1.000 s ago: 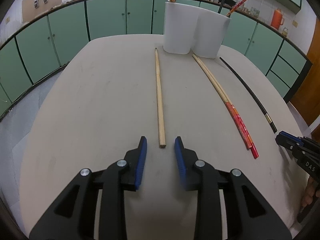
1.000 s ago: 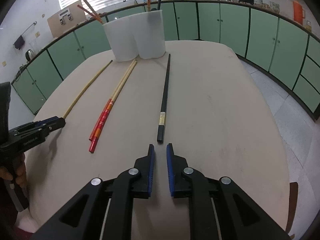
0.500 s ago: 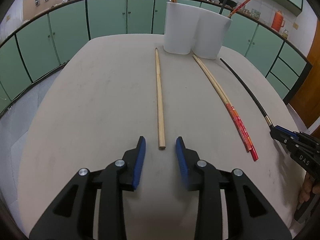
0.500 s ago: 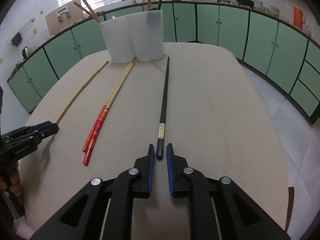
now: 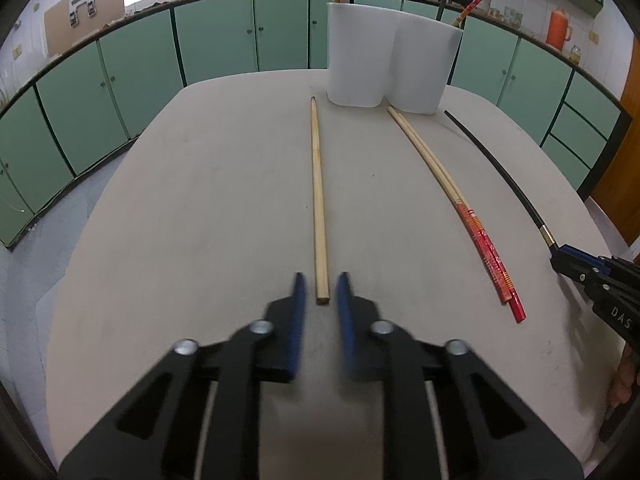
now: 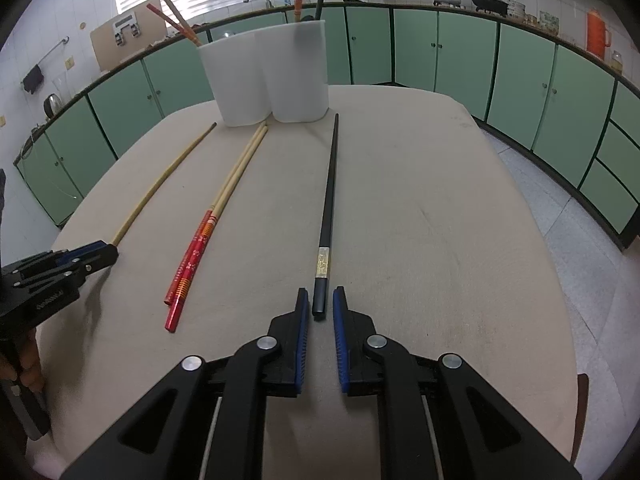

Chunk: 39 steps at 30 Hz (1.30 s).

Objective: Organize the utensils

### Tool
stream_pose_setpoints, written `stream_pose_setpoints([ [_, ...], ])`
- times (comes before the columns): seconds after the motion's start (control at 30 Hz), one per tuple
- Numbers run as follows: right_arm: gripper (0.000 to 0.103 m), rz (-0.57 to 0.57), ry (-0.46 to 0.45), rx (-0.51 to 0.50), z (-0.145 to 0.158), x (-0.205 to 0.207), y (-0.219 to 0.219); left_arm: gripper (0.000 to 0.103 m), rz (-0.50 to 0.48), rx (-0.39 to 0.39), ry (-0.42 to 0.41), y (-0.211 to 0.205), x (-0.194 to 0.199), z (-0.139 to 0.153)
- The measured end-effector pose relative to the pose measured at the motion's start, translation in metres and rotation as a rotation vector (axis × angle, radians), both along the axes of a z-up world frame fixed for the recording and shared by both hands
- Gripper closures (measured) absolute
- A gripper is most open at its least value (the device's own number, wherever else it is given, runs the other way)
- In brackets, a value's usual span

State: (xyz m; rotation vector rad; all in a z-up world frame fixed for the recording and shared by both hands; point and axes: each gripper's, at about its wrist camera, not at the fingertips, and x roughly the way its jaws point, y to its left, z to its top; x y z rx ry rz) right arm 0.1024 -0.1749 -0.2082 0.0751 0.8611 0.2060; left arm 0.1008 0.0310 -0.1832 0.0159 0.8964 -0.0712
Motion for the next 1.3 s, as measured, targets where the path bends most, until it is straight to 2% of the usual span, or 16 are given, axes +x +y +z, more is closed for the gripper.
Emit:
stream_pose_setpoints([
  [0.27,0.096,-0.017,-0.007,0.03,0.003,-0.001,-0.007,0.097,0.008,-0.028,-0.007,0.005,-0.003,0.005],
  [0.47,0.096,-0.021,-0.06,0.018,0.029,-0.01,-0.013,0.097,-0.018,-0.006,-0.084,0.004,-0.012,0.037],
  [0.73,0.097,0.002,-0.212,-0.031,0.1,-0.018,-0.027,0.097,-0.046,-0.008,-0.267,0.001,-0.024,0.109],
  [0.93,0.097,0.063,-0.314,-0.043,0.157,-0.014,-0.031,0.097,-0.088,-0.055,-0.383,-0.006,-0.02,0.165],
  [1.1,0.097,0.121,-0.335,-0.001,0.195,0.006,-0.035,0.097,-0.125,-0.079,-0.438,-0.016,-0.006,0.198],
  [1.3,0.097,0.199,-0.343,0.021,0.231,0.028,-0.029,0.097,-0.166,-0.089,-0.478,-0.028,0.005,0.22],
])
